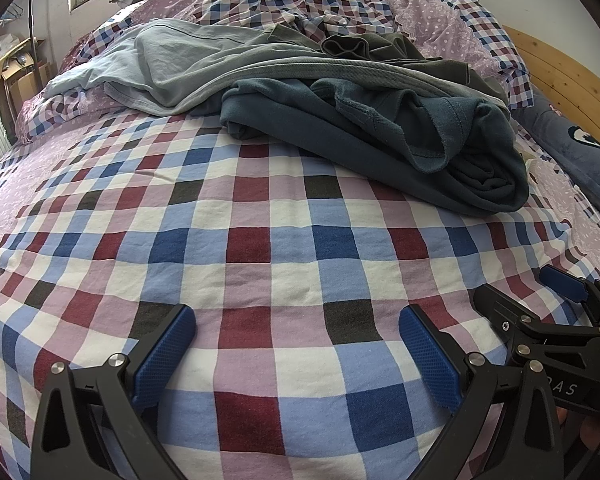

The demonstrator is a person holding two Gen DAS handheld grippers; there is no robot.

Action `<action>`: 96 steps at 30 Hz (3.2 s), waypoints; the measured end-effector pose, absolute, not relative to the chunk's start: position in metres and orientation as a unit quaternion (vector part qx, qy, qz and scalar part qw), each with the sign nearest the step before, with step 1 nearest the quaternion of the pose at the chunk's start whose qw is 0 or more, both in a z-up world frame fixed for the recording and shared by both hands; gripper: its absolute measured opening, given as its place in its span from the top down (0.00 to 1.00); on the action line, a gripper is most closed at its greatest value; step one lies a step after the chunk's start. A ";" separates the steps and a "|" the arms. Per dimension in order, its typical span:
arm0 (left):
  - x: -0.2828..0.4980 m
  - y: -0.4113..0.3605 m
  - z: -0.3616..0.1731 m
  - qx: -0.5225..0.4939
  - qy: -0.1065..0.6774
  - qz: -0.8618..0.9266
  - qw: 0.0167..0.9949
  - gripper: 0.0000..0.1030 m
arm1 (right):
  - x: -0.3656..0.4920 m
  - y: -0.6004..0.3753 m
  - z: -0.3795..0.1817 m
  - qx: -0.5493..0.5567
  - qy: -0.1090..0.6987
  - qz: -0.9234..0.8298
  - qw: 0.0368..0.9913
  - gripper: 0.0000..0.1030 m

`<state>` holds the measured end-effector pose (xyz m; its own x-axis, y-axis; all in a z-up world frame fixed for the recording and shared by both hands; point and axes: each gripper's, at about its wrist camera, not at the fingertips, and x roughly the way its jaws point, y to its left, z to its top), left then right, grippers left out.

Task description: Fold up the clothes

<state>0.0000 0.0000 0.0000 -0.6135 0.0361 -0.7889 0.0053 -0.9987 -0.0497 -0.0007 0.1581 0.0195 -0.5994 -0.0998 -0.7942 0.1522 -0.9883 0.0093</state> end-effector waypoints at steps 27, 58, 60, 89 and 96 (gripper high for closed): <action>0.000 -0.002 0.001 -0.440 -0.021 0.898 0.006 0.00 | -0.001 0.157 0.019 0.443 0.030 -0.893 0.071 0.00; 0.005 -0.008 0.002 -0.443 -0.032 0.896 0.018 0.00 | -0.011 0.166 0.012 0.455 0.014 -0.887 0.080 0.00; 0.005 -0.011 0.002 -0.443 -0.034 0.896 0.022 0.00 | -0.012 0.166 0.012 0.455 0.012 -0.887 0.081 0.00; 0.018 -0.067 0.031 -0.384 -0.210 0.893 0.102 0.01 | -0.001 0.178 0.052 0.364 -0.060 -0.920 0.129 0.20; 0.021 -0.078 0.034 -0.383 -0.221 0.891 0.103 0.01 | -0.008 0.179 0.056 0.356 -0.055 -0.926 0.112 0.24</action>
<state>0.0212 -0.0781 0.0337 -0.6857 0.3519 -0.6372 -0.0141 -0.8816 -0.4718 -0.0080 0.1786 0.0565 -0.7217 -0.2455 -0.6472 0.1677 -0.9691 0.1807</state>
